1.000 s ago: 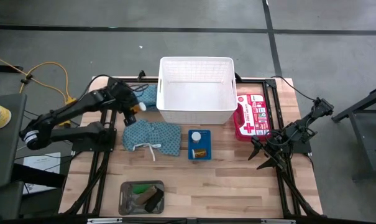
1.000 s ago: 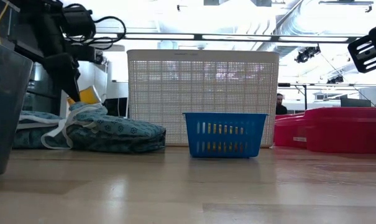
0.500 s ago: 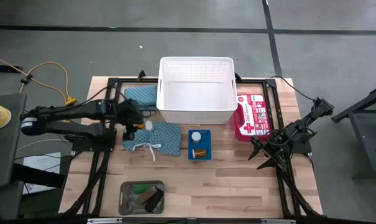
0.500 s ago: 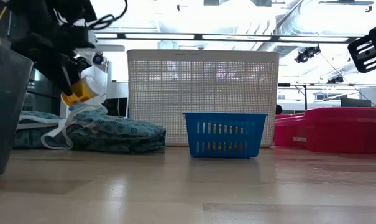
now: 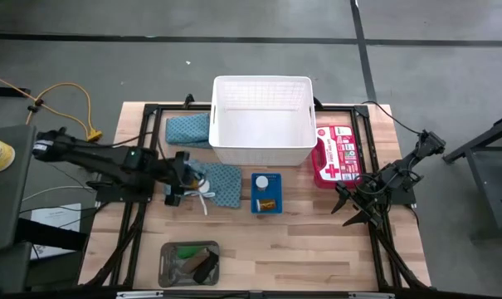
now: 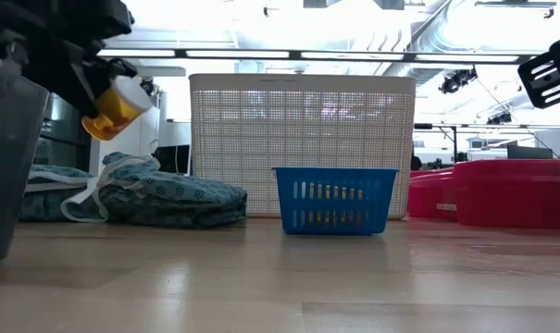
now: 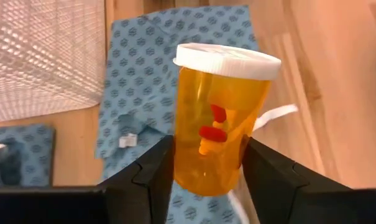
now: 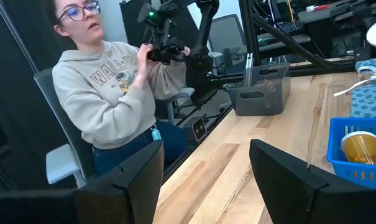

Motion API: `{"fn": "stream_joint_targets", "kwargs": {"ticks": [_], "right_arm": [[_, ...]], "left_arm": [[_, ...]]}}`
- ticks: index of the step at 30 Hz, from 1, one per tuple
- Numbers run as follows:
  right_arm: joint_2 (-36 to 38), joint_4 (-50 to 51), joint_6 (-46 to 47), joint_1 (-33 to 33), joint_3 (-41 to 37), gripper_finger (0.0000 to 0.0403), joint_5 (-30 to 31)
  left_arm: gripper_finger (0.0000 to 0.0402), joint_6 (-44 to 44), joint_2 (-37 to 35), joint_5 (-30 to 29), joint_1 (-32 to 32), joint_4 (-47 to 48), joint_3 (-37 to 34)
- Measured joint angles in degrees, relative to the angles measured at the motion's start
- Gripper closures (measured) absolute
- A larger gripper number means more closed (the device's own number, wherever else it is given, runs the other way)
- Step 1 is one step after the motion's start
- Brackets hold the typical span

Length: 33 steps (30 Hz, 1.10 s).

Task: Pick & place medical supplies in basket/bin
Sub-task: Put the orange pill bottle into the blue bin

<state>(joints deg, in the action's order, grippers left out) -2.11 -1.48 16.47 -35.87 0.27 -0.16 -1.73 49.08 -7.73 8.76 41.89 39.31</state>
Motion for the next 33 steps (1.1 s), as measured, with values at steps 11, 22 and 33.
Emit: {"fn": "stream_joint_targets", "kwargs": {"ticks": [11, 22, 33], "right_arm": [[0.0, 0.0, 0.0, 0.0, 0.0, 0.0177, 0.0], [0.0, 0.0, 0.0, 0.0, 0.0, 0.0177, 0.0], [0.0, 0.0, 0.0, 0.0, 0.0, 0.0177, 0.0]], "left_arm": [[0.0241, 13.3, 6.1, -6.1, 11.2, -10.3, 0.0], [0.0241, 14.2, 10.1, -6.2, 11.5, -16.6, 0.0], [0.0241, 10.1, 16.2, -7.4, 6.8, -26.8, 1.4]]}}
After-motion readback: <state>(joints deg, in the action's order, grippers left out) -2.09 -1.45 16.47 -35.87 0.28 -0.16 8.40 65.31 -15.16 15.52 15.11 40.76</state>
